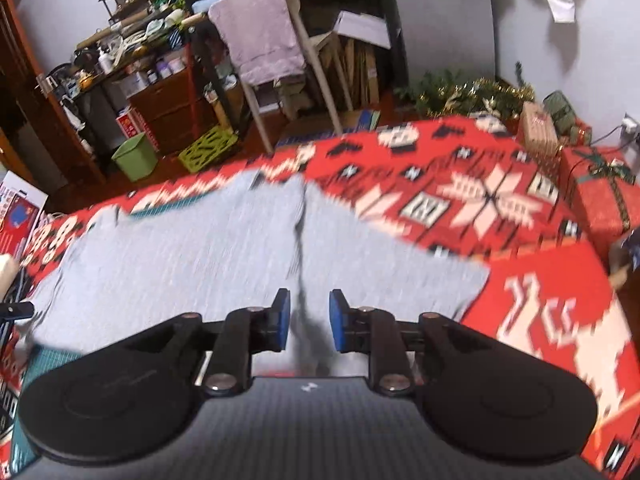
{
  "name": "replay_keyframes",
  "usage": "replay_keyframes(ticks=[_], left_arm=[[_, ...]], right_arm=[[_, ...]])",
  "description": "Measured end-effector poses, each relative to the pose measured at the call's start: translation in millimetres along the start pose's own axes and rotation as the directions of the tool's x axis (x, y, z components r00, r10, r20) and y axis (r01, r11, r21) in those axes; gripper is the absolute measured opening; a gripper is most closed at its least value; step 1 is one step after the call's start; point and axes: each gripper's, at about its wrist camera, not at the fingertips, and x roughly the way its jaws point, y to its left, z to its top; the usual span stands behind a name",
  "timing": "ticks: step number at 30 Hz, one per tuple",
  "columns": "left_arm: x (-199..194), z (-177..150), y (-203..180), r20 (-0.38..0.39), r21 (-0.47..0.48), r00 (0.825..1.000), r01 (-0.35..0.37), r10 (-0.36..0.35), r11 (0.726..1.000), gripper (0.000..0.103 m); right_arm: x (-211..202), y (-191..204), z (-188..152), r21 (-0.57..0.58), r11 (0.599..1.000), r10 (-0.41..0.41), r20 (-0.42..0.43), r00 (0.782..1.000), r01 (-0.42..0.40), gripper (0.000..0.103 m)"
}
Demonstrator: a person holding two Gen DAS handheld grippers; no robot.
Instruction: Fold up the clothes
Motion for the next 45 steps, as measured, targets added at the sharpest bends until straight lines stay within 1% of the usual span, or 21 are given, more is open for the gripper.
replay_keyframes(ticks=[3,4,5,7,9,10,14,16,17,18,19,22,24,25,26,27,28,30,31,38,45], left_arm=[[-2.0,-13.0,-0.1,-0.010,-0.015,1.000,0.003,-0.003,1.000,0.041],[-3.1,-16.1,-0.7,-0.007,-0.017,1.000,0.009,-0.009,1.000,0.041],[-3.7,-17.4,-1.6,-0.007,-0.011,1.000,0.011,-0.012,1.000,0.041],[-4.8,-18.9,-2.7,-0.003,0.007,1.000,0.002,-0.002,1.000,0.036],[-5.8,-18.9,-3.2,0.001,0.026,1.000,-0.011,0.011,1.000,0.015],[-7.0,-20.3,-1.7,-0.001,0.028,1.000,-0.018,0.018,0.999,0.014],[-11.5,-22.5,3.9,0.000,0.026,1.000,-0.020,0.020,0.999,0.014],[-14.8,-21.9,5.1,0.005,0.020,1.000,-0.019,0.018,1.000,0.014],[-16.8,-21.4,5.3,0.012,0.014,1.000,-0.022,0.021,1.000,0.021],[-18.9,-20.7,5.7,0.021,0.006,0.999,-0.024,0.024,1.000,0.031],[-20.4,-20.6,5.2,0.028,0.001,0.999,-0.015,0.015,1.000,0.036],[-19.8,-20.6,0.8,0.026,0.006,1.000,0.016,-0.017,1.000,0.039],[-14.9,-21.8,-4.2,0.011,0.026,1.000,0.022,-0.022,0.999,0.039],[-11.6,-23.0,-5.3,0.007,0.029,1.000,0.017,-0.017,0.999,0.039],[-8.3,-24.3,-6.3,0.002,0.033,1.000,0.012,-0.013,0.999,0.035],[-5.0,-25.5,-7.4,-0.002,0.036,1.000,0.008,-0.008,0.999,0.023],[-4.4,-26.2,-6.8,0.000,0.034,1.000,0.004,-0.004,0.999,0.012],[-5.1,-26.9,-4.6,0.003,0.021,1.000,0.005,-0.005,1.000,0.007],[-6.2,-27.1,-3.1,0.005,0.010,1.000,0.010,-0.010,1.000,0.007],[-32.5,-28.9,-6.5,0.030,0.049,1.000,0.000,-0.002,0.999,0.006],[-58.2,-46.1,-7.3,0.010,0.044,1.000,0.003,-0.003,0.999,0.006]], right_arm=[[-0.9,2.9,-13.3,0.011,1.000,0.005,-0.022,1.000,-0.004,0.021],[0.0,5.0,-17.0,0.000,1.000,-0.010,-0.034,0.999,0.010,0.011],[1.3,6.6,-20.2,-0.013,1.000,-0.026,-0.046,0.999,0.025,0.006],[1.8,7.2,-26.1,-0.025,0.998,-0.056,-0.056,0.997,0.055,0.005],[-1.9,2.7,-30.0,0.007,0.998,-0.055,-0.055,0.997,0.055,0.005],[-4.7,-0.5,-31.7,0.029,0.998,-0.051,-0.052,0.997,0.052,0.006],[-11.8,-6.2,-35.7,0.065,0.997,-0.046,-0.037,0.998,0.048,0.006],[-14.7,-5.8,-35.8,0.065,0.997,-0.045,-0.027,0.999,0.047,0.011],[-16.3,-5.8,-35.0,0.069,0.997,-0.042,-0.017,0.999,0.043,0.012],[-17.9,-5.8,-34.2,0.072,0.997,-0.040,-0.007,0.999,0.040,0.012],[-19.2,-5.9,-33.2,0.075,0.997,-0.037,0.002,0.999,0.037,0.012],[-18.2,-5.8,-30.4,0.072,0.997,-0.034,0.006,0.999,0.034,0.013],[-14.8,-5.6,-29.6,0.066,0.997,-0.036,-0.003,0.999,0.036,0.019],[-11.8,-5.8,-30.3,0.065,0.997,-0.034,-0.011,0.999,0.034,0.020],[-8.9,-5.9,-31.2,0.064,0.997,-0.033,-0.020,0.999,0.034,0.021],[-6.1,-6.0,-32.0,0.063,0.997,-0.032,-0.028,0.999,0.034,0.020],[-3.9,-5.6,-32.9,0.059,0.998,-0.031,-0.033,0.999,0.033,0.012],[-3.2,-3.0,-33.5,0.042,0.998,-0.035,-0.029,0.999,0.036,0.005],[-3.5,-2.2,-33.2,0.037,0.999,-0.038,-0.026,0.999,0.039,0.003],[-24.6,1.7,-32.7,0.035,0.999,-0.027,-0.003,1.000,0.027,0.003],[-53.4,5.4,-48.5,0.041,0.999,-0.007,-0.018,1.000,0.008,0.003]])
